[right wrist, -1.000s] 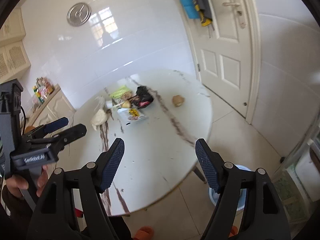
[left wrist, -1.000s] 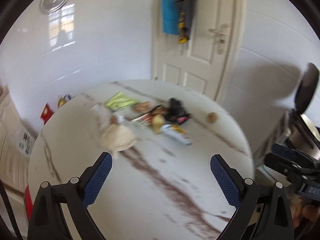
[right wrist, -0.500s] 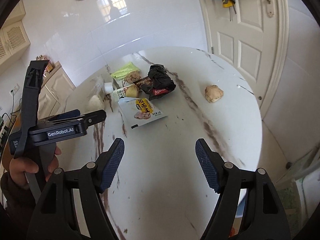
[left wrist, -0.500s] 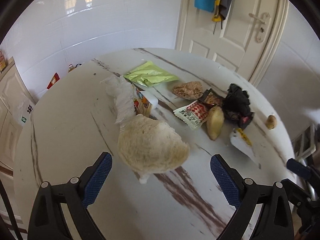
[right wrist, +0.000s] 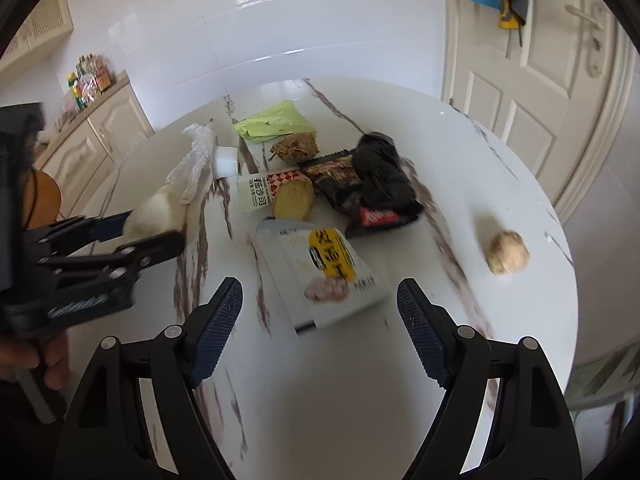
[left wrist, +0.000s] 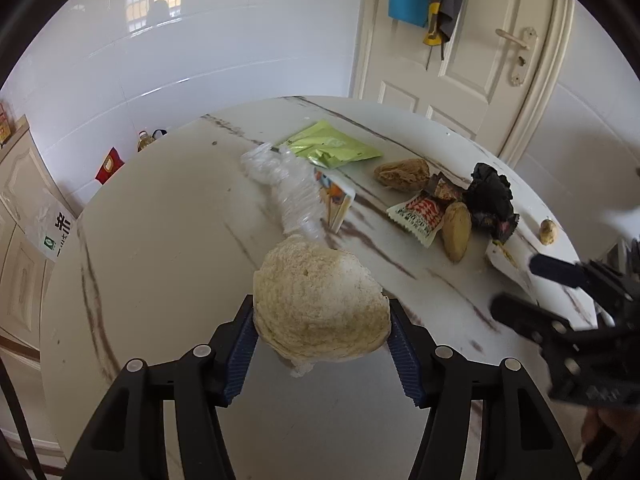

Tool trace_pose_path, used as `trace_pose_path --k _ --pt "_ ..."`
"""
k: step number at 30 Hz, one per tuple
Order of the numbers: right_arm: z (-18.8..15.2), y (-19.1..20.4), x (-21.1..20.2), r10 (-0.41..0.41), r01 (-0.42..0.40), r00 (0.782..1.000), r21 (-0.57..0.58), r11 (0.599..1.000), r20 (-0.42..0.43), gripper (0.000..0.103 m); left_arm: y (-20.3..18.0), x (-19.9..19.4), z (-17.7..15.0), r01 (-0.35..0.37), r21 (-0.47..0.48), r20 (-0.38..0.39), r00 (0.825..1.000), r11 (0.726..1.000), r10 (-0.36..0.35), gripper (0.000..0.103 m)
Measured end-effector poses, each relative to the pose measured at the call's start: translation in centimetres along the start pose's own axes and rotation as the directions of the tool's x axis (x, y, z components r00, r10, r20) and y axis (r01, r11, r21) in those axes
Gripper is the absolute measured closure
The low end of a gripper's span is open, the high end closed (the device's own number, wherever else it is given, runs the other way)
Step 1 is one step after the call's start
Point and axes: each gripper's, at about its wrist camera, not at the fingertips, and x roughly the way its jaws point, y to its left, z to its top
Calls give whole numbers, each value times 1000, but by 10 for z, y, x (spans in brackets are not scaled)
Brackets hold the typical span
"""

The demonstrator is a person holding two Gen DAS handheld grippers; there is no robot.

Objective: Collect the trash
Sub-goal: 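Grasp the bread lump with the left tool while the right tool grasps a white wrapper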

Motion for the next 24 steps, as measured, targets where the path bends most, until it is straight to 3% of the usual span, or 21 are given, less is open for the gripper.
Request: trace_pose_path --k 1,3,6,7,8,15,24 --pt "3 2 4 -5 5 1000 -8 1000 -6 27 3 -3 -2 -2 -4 0 1000 1000 2 46" --pt "7 5 11 -15 14 1000 -23 1000 -12 39 6 -10 -7 -7 -6 -1 1000 1000 7 46" --pt "8 6 12 -27 27 1000 -36 999 -6 75 7 -21 -10 -1 -9 9 1000 1000 1 46" --pt "8 5 10 -19 19 1000 -28 999 -7 93 6 -26 -11 2 -8 14 1000 1000 -2 46" --pt "6 3 7 -6 6 1000 -17 1000 4 99 3 -31 -13 5 -6 20 1000 1000 -5 46" --pt "-15 -9 -35 78 -81 994 29 996 79 100 -23 -64 -23 43 29 61 997 999 -45 46" --pt "-59 -38 -102 73 -90 983 98 991 168 100 -100 -97 -35 120 147 91 987 982 -134 46"
